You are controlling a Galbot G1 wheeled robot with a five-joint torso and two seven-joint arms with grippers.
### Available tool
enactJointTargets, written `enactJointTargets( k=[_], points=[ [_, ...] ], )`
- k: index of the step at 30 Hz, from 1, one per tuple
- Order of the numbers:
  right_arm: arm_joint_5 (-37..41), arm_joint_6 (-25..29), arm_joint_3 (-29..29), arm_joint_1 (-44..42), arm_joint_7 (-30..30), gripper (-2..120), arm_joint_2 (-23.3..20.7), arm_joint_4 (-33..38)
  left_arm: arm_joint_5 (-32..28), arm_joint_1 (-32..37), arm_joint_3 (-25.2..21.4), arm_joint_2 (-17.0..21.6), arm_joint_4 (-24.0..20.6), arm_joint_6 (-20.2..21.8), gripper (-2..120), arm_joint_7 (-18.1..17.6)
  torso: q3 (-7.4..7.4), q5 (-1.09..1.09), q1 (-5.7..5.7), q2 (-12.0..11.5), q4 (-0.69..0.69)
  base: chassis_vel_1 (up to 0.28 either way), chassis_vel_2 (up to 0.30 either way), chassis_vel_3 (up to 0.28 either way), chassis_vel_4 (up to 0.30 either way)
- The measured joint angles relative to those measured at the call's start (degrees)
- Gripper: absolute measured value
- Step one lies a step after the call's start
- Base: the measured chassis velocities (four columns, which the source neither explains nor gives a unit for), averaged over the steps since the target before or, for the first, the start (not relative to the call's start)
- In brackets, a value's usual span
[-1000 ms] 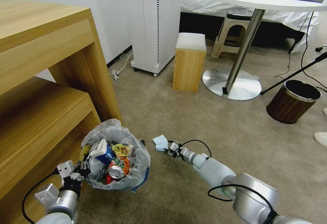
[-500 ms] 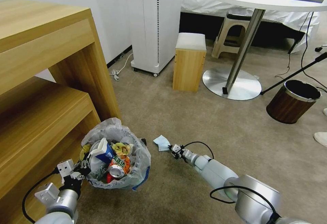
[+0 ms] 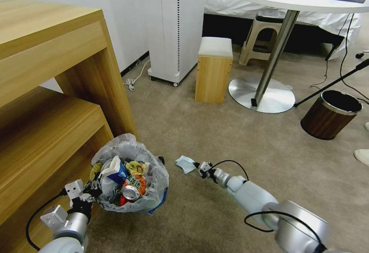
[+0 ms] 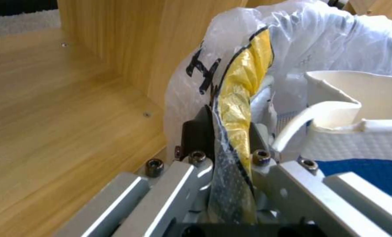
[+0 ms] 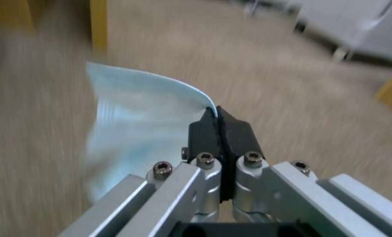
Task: Pick up the trash bin and place the garbage on the floor into it.
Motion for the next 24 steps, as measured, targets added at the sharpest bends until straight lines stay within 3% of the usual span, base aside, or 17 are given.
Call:
enactJointTargets(
  k=[1, 2, 3, 6, 7, 10, 11, 13, 18, 24],
  points=[
    [2.82, 0.16, 0.50, -0.85, -0.59, 0, -3.54, 6.12, 0.13, -0.01, 0.07, 0.01, 0.14, 0.03, 3, 0.00, 0.00, 0.02, 0.00, 0.01, 0.03, 0.000, 0.000, 0.000, 0.000],
    [2.82, 0.16, 0.50, -0.85, -0.59, 0, -3.54, 6.12, 0.13, -0.01, 0.07, 0.01, 0.14, 0.03, 3, 0.00, 0.00, 0.02, 0.00, 0.01, 0.03, 0.000, 0.000, 0.000, 0.000],
    [4.37, 0.41, 1.21, -1.41, -1.07, 0, -6.68, 10.96, 0.29, -0.01, 0.18, 0.02, 0.24, 0.06, 3, -0.01, 0.00, 0.01, 0.00, 0.00, 0.04, 0.000, 0.000, 0.000, 0.000],
    [8.75, 0.20, 3.36, -2.66, -1.45, 0, -16.14, 26.19, 0.63, 0.13, 0.30, 0.01, 0.27, 0.14, 3, -0.03, -0.01, -0.06, 0.00, 0.01, -0.07, 0.000, 0.000, 0.000, 0.000],
    [8.75, 0.20, 3.36, -2.66, -1.45, 0, -16.14, 26.19, 0.63, 0.13, 0.30, 0.01, 0.27, 0.14, 3, -0.03, -0.01, -0.06, 0.00, 0.01, -0.07, 0.000, 0.000, 0.000, 0.000],
    [11.16, -0.37, 4.82, -2.81, -1.52, 0, -20.26, 37.25, 0.91, 0.30, 0.36, -0.11, 0.06, 0.24, 3, -0.04, 0.00, 0.00, 0.00, 0.00, 0.02, 0.000, 0.000, 0.000, 0.000],
    [11.16, -0.37, 4.82, -2.81, -1.52, 0, -20.26, 37.25, 0.91, 0.30, 0.36, -0.11, 0.06, 0.24, 3, -0.04, 0.00, 0.00, 0.00, 0.00, 0.02, 0.000, 0.000, 0.000, 0.000],
    [13.49, -1.01, 5.33, -2.16, -1.52, 0, -22.15, 45.02, 1.15, 0.37, 0.43, -0.34, -0.10, 0.36, 3, -0.05, -0.01, -0.01, 0.00, 0.00, 0.03, 0.000, 0.000, 0.000, 0.000],
    [19.72, -1.94, 4.00, 1.32, -1.71, 0, -23.10, 54.67, 1.60, 0.57, 0.51, -0.65, -0.52, 0.44, 3, -0.06, -0.01, -0.03, 0.00, 0.00, 0.01, 0.000, 0.000, 0.000, 0.000],
    [25.32, -2.08, -2.31, 7.87, -3.07, 0, -21.82, 59.02, 1.61, 0.71, 0.38, -0.68, -1.52, 0.74, 3, -0.25, 0.00, -0.05, 0.00, 0.01, 0.02, 0.000, 0.000, 0.000, 0.000]
  ],
)
